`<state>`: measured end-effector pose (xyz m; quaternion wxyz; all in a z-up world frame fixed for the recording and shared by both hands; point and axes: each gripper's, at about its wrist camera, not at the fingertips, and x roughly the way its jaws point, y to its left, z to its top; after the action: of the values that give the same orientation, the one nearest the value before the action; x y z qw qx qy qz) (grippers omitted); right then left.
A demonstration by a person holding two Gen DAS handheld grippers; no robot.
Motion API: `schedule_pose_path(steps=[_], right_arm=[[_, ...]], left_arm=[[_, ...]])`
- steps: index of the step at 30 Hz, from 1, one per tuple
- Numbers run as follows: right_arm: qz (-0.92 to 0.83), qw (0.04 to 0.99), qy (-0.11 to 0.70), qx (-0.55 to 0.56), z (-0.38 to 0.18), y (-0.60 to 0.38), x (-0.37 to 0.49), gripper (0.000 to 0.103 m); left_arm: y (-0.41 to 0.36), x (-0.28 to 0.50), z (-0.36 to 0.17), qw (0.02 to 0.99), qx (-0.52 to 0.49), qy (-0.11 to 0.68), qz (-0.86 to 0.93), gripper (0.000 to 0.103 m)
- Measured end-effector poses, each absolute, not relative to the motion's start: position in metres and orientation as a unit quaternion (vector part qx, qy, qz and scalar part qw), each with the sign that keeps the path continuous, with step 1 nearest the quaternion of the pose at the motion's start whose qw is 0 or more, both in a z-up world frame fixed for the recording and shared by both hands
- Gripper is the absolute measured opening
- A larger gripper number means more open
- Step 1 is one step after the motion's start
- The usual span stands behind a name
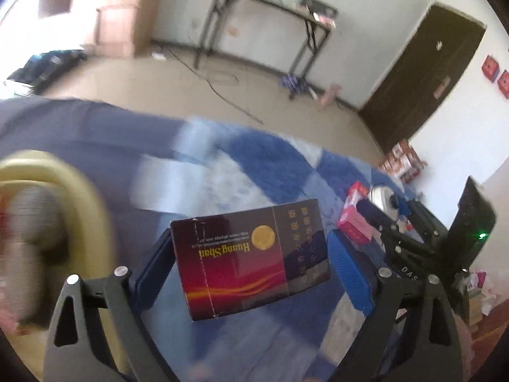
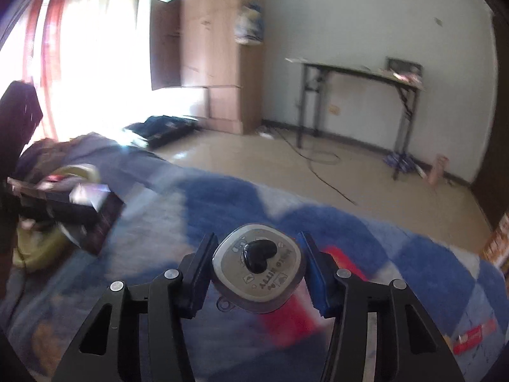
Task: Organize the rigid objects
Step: 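Carry the Huang Shan box and white container into the yellow basin and release both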
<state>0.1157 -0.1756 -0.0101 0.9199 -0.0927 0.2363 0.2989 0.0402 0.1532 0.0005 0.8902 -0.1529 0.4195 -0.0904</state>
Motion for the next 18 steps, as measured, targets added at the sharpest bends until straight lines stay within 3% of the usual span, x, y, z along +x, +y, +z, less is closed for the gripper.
schedule_pose_path(steps=[7,12,18], right_arm=[[0.457,0.847,0.241,-0.124,0.009,-0.078,0.053,0.051],[0.547,0.771,0.27,-0.184,-0.009,0.013,0.011,0.051],[0.579,0.727,0.284,-0.234,-0.029,0.074,-0.015,0.051]], left_arm=[[0.287,-0.069,0.021,0.901,-0.17,0.395,0.051,0.093],[0.354,-0.093,-0.018,0.88,-0.198,0.413,0.127,0.093],[0.38,-0.083,-0.06,0.861,-0.206,0.445,0.136,0.093]])
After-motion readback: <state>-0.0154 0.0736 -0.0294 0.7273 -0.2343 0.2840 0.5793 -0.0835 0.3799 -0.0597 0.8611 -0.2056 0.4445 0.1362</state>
